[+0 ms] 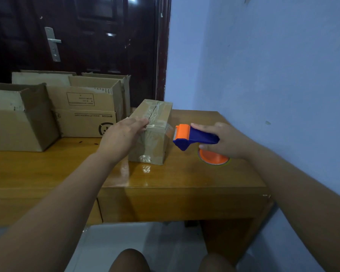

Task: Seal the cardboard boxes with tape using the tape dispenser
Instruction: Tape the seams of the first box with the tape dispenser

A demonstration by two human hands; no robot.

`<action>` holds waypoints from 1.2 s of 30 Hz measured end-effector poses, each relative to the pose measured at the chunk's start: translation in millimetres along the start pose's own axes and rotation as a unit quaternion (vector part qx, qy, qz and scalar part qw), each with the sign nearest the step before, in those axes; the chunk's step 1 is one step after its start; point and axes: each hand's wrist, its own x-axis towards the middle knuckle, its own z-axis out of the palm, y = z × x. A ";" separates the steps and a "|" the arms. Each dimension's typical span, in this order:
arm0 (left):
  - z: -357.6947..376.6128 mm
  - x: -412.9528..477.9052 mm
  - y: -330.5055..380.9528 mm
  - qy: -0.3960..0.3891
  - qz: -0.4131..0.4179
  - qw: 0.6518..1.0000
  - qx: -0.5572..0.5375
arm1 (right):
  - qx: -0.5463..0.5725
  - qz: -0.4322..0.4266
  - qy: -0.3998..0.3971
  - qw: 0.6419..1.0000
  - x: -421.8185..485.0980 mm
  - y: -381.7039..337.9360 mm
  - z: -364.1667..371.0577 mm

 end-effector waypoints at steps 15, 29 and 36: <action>16.8 12.0 46.6 -0.091 0.006 0.992 0.087 | -0.051 0.022 -0.164 0.985 49.7 -51.8 -51.5; 11.5 16.6 38.1 -0.147 -0.021 0.988 0.040 | 0.198 0.117 -0.295 0.927 51.3 -24.4 -33.5; -7.3 32.1 35.9 -0.193 -0.013 0.981 0.027 | 0.470 0.162 -0.326 0.804 17.8 5.1 1.9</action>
